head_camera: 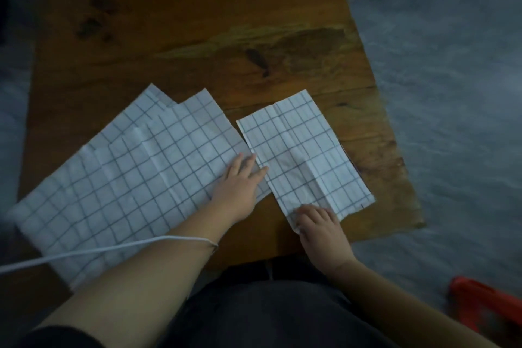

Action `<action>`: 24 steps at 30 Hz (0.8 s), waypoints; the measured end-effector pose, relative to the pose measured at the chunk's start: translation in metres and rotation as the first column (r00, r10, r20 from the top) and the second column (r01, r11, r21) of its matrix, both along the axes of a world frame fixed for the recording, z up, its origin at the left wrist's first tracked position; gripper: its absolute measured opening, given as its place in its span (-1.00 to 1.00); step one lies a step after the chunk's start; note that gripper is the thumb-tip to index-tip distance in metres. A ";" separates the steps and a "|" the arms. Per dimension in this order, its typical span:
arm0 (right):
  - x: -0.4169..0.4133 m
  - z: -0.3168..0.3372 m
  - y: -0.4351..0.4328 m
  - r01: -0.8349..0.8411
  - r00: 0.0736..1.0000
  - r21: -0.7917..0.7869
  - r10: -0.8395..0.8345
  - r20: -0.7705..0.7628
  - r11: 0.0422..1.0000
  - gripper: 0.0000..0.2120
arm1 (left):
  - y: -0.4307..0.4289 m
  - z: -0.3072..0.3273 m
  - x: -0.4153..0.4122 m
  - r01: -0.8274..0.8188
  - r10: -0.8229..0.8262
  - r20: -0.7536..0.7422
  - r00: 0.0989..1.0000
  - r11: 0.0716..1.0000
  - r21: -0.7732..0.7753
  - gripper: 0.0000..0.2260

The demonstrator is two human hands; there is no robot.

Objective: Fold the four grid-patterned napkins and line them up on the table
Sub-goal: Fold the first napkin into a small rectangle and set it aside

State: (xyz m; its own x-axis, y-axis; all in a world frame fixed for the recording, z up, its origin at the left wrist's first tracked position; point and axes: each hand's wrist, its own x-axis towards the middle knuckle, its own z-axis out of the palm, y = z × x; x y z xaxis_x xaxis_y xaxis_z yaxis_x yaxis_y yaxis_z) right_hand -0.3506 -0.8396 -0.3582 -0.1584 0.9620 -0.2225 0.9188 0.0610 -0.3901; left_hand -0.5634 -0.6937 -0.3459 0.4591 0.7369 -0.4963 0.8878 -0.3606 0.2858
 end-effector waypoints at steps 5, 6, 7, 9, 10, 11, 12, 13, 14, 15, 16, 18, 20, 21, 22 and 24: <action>-0.001 0.034 0.022 0.014 0.999 -0.009 -0.014 -0.045 1.000 -0.86 | -0.025 0.003 -0.012 0.005 0.005 0.267 0.964 0.999 -0.036 -0.45; -0.001 0.047 0.029 -0.001 0.999 0.019 0.001 -0.038 1.000 -0.85 | -0.026 0.004 -0.012 -0.001 0.008 0.312 0.950 1.000 -0.025 -0.46; -0.003 0.061 0.037 -0.011 1.000 0.050 0.012 -0.029 0.999 -0.84 | -0.027 0.006 -0.011 -0.003 0.005 0.352 0.936 1.000 -0.009 -0.47; -0.006 0.088 0.055 -0.021 0.999 0.094 0.024 -0.025 0.995 -0.85 | -0.025 0.011 -0.007 0.000 -0.010 0.419 0.908 1.000 0.023 -0.47; -0.008 0.098 0.064 -0.028 0.999 0.105 0.031 -0.028 0.994 -0.86 | -0.023 0.014 -0.004 -0.014 -0.008 0.447 0.894 0.999 0.046 -0.51; -0.009 0.108 0.072 -0.038 0.999 0.111 0.041 -0.027 0.993 -0.87 | -0.018 0.017 -0.001 -0.051 0.009 0.475 0.880 0.996 0.074 -0.61; -0.010 0.115 0.080 -0.050 0.998 0.116 0.054 -0.026 0.992 -0.86 | -0.013 0.020 0.001 -0.113 0.053 0.500 0.864 0.989 0.091 -0.74; -0.011 0.120 0.087 -0.063 0.997 0.117 0.067 -0.028 0.991 -0.85 | -0.007 0.023 0.002 -0.184 0.121 0.517 0.847 0.980 0.072 -0.84; -0.011 0.122 0.091 -0.078 0.996 0.106 0.082 -0.027 0.991 -0.82 | -0.001 0.025 0.000 -0.245 0.191 0.534 0.823 0.969 0.031 -0.89; -0.011 0.121 0.093 -0.094 0.995 0.076 0.096 -0.016 0.993 -0.76 | 0.003 0.024 -0.004 -0.290 0.244 0.554 0.796 0.957 -0.004 -0.91; -0.009 0.118 0.093 -0.107 0.994 0.025 0.107 0.002 0.994 -0.69 | 0.006 0.021 -0.011 -0.322 0.280 0.574 0.769 0.946 -0.030 -0.91; -0.005 0.107 0.087 -0.102 0.994 -0.086 0.106 0.035 0.991 -0.55 | 0.011 0.014 -0.026 -0.349 0.342 0.571 0.746 0.932 -0.103 -0.92; 0.001 0.098 0.082 -0.063 0.995 -0.141 0.073 0.062 0.988 -0.46 | 0.013 0.010 -0.038 -0.382 0.418 0.515 0.748 0.906 -0.181 -0.89; 0.003 0.095 0.081 -0.028 0.997 -0.148 0.037 0.061 0.989 -0.43 | 0.014 0.008 -0.042 -0.406 0.449 0.495 0.744 0.892 -0.199 -0.88; 0.004 0.094 0.080 0.007 0.999 -0.150 -0.002 0.038 0.989 -0.42 | 0.015 0.006 -0.044 -0.426 0.470 0.485 0.737 0.881 -0.205 -0.88; 0.004 0.092 0.078 0.017 0.999 -0.159 -0.024 -0.041 0.987 -0.43 | 0.016 0.005 -0.045 -0.455 0.496 0.465 0.733 0.866 -0.205 -0.89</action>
State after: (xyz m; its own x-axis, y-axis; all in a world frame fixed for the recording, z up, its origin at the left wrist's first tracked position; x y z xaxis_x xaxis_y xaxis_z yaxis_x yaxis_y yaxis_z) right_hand -0.3464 -0.7612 -0.2658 -0.1514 0.9184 -0.3655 0.9013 -0.0235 -0.4325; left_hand -0.6087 -0.6772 -0.3411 0.2520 0.8963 -0.3650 0.6709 0.1100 0.7333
